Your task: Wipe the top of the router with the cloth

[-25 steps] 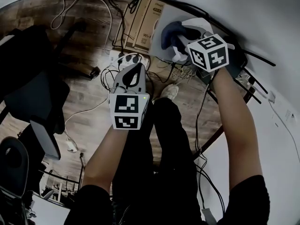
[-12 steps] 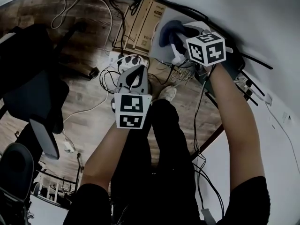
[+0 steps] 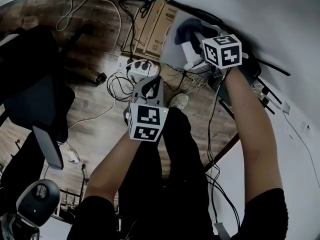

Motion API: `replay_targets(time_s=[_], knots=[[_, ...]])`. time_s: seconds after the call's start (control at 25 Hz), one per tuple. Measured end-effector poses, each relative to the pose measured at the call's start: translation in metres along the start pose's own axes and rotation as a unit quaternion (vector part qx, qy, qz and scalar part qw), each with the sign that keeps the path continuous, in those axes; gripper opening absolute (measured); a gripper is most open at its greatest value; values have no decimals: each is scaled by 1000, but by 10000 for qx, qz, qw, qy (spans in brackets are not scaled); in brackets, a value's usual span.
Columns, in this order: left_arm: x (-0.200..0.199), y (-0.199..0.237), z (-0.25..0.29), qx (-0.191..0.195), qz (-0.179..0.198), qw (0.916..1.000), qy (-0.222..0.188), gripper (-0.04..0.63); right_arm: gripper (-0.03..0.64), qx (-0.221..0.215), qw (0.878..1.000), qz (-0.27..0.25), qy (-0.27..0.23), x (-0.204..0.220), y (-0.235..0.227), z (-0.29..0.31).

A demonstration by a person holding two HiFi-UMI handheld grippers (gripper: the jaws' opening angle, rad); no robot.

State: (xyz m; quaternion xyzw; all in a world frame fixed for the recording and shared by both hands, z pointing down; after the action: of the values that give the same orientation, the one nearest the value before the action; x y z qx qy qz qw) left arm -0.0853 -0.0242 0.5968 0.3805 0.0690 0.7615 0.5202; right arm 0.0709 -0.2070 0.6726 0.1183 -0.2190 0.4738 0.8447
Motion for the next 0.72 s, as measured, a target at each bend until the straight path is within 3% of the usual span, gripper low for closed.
replay_targets(time_s=[0.28, 0.48, 0.72], knots=[[0, -4, 1, 90, 15, 10000, -28, -6, 57, 345, 9987, 381, 12, 4, -27, 0], [-3, 3, -1, 4, -40, 10000, -72, -6, 55, 918, 9919, 878, 16, 8, -54, -1], [-7, 13, -6, -123, -124, 9998, -135, -6, 55, 1514, 9830, 1043, 5, 6, -71, -8]])
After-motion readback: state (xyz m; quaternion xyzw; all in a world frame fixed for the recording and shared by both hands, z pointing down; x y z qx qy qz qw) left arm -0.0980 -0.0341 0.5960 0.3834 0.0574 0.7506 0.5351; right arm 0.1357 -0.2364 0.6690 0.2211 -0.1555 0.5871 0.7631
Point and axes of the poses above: the fingertips, and each gripper's own axes: z forward along the fingers, y to its left, x out of its underside, the point moved 6 cm from there along -z, backward along the fingers, and after that the axes turned 15 degrees about x, right-handed, at the moved point
